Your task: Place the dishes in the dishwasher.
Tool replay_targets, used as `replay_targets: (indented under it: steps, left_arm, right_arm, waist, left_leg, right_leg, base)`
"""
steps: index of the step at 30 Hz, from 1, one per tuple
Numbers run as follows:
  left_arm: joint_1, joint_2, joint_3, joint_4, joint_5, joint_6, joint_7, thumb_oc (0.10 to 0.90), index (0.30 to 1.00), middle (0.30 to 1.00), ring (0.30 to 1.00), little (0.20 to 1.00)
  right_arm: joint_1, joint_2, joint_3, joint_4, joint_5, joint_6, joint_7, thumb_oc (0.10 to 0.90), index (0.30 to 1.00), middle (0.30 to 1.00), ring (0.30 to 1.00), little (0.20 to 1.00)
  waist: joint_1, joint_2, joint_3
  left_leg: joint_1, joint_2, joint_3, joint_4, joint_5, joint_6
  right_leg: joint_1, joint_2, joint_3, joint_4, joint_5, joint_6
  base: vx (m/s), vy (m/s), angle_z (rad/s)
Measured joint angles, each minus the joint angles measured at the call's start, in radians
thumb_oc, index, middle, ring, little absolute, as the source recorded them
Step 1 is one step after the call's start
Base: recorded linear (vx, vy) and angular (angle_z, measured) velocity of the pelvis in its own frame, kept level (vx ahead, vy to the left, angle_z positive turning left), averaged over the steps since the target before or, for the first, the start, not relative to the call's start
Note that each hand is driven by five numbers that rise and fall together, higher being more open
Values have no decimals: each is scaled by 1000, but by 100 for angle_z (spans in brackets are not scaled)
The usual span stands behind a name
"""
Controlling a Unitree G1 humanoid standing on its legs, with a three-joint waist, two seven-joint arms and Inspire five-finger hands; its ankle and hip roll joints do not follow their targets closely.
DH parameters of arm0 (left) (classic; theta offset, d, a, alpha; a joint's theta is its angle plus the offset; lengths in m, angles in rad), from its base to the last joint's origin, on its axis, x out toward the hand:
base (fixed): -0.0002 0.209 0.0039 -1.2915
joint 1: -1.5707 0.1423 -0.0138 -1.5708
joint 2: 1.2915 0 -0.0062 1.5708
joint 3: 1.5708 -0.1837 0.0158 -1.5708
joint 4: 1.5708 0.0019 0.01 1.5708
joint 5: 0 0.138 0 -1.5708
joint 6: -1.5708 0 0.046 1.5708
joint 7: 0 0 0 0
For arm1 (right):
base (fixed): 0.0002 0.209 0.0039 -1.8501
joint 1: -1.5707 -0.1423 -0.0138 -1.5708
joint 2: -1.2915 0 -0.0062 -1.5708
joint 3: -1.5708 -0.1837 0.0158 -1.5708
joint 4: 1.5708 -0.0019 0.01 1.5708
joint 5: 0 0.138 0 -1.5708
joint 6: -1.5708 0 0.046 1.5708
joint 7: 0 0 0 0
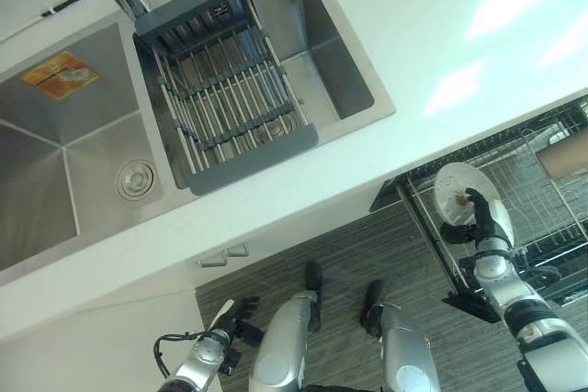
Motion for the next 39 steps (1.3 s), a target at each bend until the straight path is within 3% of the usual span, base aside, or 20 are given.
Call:
replay_targets:
  steps: [4,11,17,22,26,31,35,37,39]
  left_arm:
    - [10,29,36,-17,10,12,0,800,900,900,900,900]
    - [40,28,115,9,39,39,2,800,900,900,900,900]
    - [75,35,171,40,80,87,2,800,900,900,900,900]
    - [112,32,187,53,80,97,3,800,900,900,900,900]
    - [117,31,192,53,80,99,3,800,900,900,900,900]
    - [135,3,192,55,80,98,9,800,900,900,900,900]
    - [158,-56,193,99,70,90,35,800,900,900,900,900]
    - [149,-78,186,132,66,66,46,800,900,900,900,900]
    - [157,-119,179,211,54,41,47,800,900,900,900,900]
  right_arm:
    - [59,4,7,-119,-24,93,123,800,900,900,900,900]
    - [195,26,10,-295,-137,188,248,800,900,900,900,900]
    - [273,10,-43,-423,-217,268,324,800,900,900,900,900]
    - [362,3,-147,-561,-218,281,301,800,900,900,900,900]
    - [403,3,-156,-553,-214,293,231,800,900,900,900,900]
    - [444,19,-207,-595,-164,247,43,800,900,900,900,900]
    - [490,76,-279,-720,-49,59,-217,800,900,900,900,900]
    - [524,80,-307,-745,-50,17,-290,800,900,900,900,900]
    - [586,130,-397,-849,-55,-140,-487,800,900,900,900,900]
  waist:
    - [1,-55,-3]
    - [-23,-119,-22]
    - [-57,-197,-106]
    - [-80,-217,-158]
    - [-84,-217,-165]
    - [-111,-181,-179]
    - [-140,-131,-201]
    - [-139,-120,-203]
    - [-169,-80,-214]
  left_leg:
    - [44,17,0,0,-11,-13]
    - [110,40,20,2,-37,-26]
    - [145,46,50,-1,-62,-23]
    - [158,45,70,1,-78,-28]
    - [150,46,78,3,-78,-28]
    - [127,51,85,24,-83,-18]
    - [143,48,113,21,-98,-19]
    - [146,47,119,26,-95,-22]
    - [147,43,131,27,-101,-18]
  right_leg:
    - [64,23,-7,-43,8,-8]
    - [157,57,12,-130,40,-4]
    - [179,60,45,-131,34,1]
    - [175,57,68,-120,16,14]
    - [155,56,81,-104,9,12]
    - [137,59,86,-97,20,3]
    - [132,54,116,-95,12,8]
    - [123,50,121,-89,7,10]
    - [124,48,130,-93,7,17]
  base:
    - [39,-70,-1]
    - [57,-52,-12]
    - [81,-35,-16]
    - [58,-22,-13]
    - [2,-28,-6]
    - [2,15,-4]
    - [31,69,-19]
    - [34,91,-8]
    - [15,39,-15]
